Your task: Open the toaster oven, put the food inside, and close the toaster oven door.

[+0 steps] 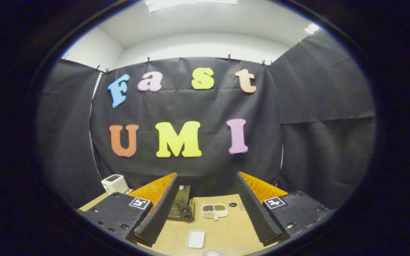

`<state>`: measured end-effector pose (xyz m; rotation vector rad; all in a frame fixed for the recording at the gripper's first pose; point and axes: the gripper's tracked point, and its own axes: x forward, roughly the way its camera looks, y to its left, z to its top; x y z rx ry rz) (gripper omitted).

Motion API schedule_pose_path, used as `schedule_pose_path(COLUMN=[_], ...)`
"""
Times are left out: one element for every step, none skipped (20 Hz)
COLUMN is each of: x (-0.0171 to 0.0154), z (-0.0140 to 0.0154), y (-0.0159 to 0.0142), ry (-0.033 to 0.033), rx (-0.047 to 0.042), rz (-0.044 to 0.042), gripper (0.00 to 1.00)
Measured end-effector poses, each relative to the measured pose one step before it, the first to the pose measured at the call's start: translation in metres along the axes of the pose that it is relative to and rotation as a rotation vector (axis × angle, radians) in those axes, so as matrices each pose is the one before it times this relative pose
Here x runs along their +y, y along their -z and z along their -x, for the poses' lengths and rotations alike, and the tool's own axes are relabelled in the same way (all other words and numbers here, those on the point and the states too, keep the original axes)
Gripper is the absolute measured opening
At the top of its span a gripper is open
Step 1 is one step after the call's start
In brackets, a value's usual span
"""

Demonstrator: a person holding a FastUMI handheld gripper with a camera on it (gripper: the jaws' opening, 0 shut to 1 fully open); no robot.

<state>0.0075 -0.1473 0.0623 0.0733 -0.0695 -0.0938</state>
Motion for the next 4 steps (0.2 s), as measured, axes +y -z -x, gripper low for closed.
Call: schedule_pose_path(x=[-0.00071,0.00059,0.00206,0.00097], z=[-0.00012,-0.00229,-0.0011,0.00035], y=[-0.00106,-0.00097,-0.00038,0.00071], ry=[0.00108,0.0035,-0.00289,-0.00193], rx=[-0.0048,-0.00444,-0.00354,0.00051], rz=[0.00506,0.00322,-0.00062,-0.00176], gripper=[1.0,1.0,1.0,1.0])
